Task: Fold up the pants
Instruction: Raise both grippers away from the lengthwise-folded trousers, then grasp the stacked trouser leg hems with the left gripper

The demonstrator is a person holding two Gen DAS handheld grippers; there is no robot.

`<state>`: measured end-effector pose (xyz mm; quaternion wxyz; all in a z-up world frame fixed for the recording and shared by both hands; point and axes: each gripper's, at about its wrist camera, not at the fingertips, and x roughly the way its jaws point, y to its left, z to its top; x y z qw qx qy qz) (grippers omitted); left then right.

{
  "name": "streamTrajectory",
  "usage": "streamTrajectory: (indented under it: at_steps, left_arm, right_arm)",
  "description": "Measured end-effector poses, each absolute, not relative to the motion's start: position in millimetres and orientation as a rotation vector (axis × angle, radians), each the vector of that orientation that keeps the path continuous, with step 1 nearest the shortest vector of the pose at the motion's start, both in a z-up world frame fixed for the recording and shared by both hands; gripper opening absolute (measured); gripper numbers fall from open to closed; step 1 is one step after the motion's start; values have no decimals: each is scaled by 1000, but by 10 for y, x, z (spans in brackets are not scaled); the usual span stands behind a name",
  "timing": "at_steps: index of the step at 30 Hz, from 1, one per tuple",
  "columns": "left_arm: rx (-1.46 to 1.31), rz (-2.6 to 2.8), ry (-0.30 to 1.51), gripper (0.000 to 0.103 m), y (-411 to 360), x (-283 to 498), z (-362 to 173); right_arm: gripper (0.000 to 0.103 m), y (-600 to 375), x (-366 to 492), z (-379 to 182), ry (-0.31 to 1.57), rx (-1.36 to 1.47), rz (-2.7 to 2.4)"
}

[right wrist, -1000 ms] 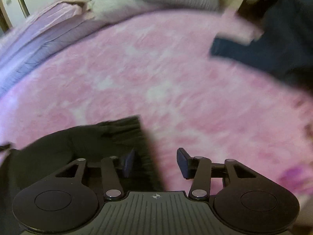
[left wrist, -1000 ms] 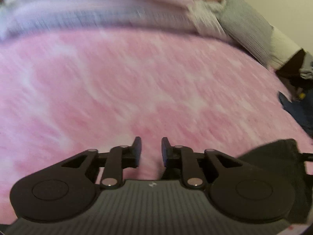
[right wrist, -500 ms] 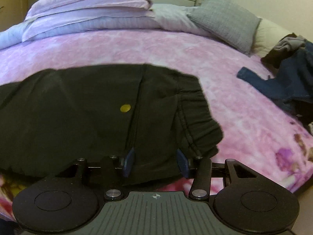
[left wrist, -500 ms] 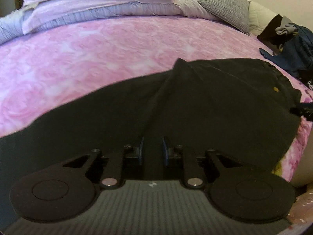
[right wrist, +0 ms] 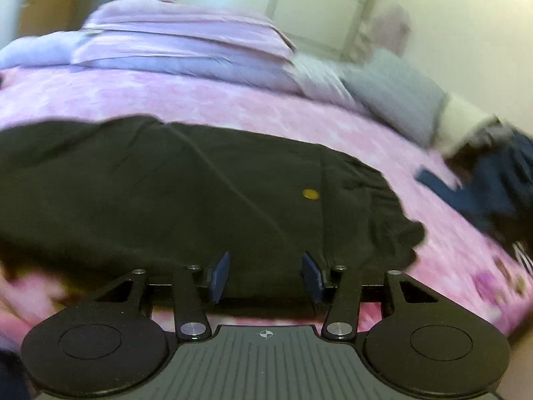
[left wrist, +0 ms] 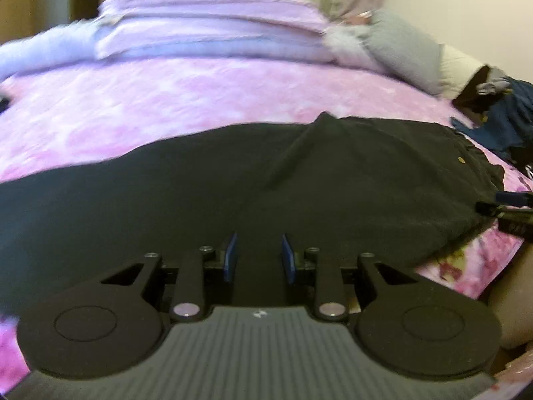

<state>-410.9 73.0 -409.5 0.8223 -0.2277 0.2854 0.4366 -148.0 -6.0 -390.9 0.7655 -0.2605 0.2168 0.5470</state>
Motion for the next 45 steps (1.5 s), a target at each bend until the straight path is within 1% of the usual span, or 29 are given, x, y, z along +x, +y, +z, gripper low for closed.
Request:
streamTrajectory:
  at_steps: [1,2,3,4,8,10,11,13,18,20,24,41,44,45]
  left_arm:
    - [-493,934,618,39,659,-4163,-3994]
    - [-494,937,628,43,590,-4213,-3903]
    - [-487,945,636,49,517,-4259,-3824]
    - [-472,957,638,53,438,-4307,-3754]
    - [-489,1001,658,60,114,-4517,-3572]
    - [-504,990,657,66,-47,-4600,-3500]
    - [-498,989,657,67,-135,-4636,-3464]
    - [-490,1004,658,73,-284,-4703,-3408]
    - [-479,1034,664,76,-545,-4803,-3304]
    - [-466,1041,666,76,-628,-4837,-3267]
    - [-446,1060,663,76,-733,-4885,-3219]
    - [-428,1091,654,76,-630,-4936,-3161]
    - [-424,1096,623,75,-533,-4969,-3217]
    - [-431,1105,604,73,-475,-5011,-3257]
  right_arm:
    - [47,-138,-1527,-3779,493,-527,1220]
    - [54,-241,-1586,-3684,514,-500,1233]
    - [58,-313,-1658,-3613,536,-483,1240]
    - [62,-401,-1744,-3557,549,-461,1248]
    - [65,-795,-2010,-3406,639,-368,1267]
    - [66,-961,-2097,-3350,680,-345,1284]
    - [66,-1047,-2152,-3301,688,-352,1288]
    - [66,-1147,-2209,-3215,678,-370,1277]
    - [68,-1391,-2268,-3016,646,-339,1274]
    - [70,-1456,-2288,-2981,634,-342,1263]
    - [71,-1563,-2327,-2984,637,-344,1242]
    - [71,-1585,-2211,-2916,624,-343,1200]
    - [71,-1534,-2131,-2958,632,-344,1182]
    - [71,-1509,-2101,-2983,641,-347,1175]
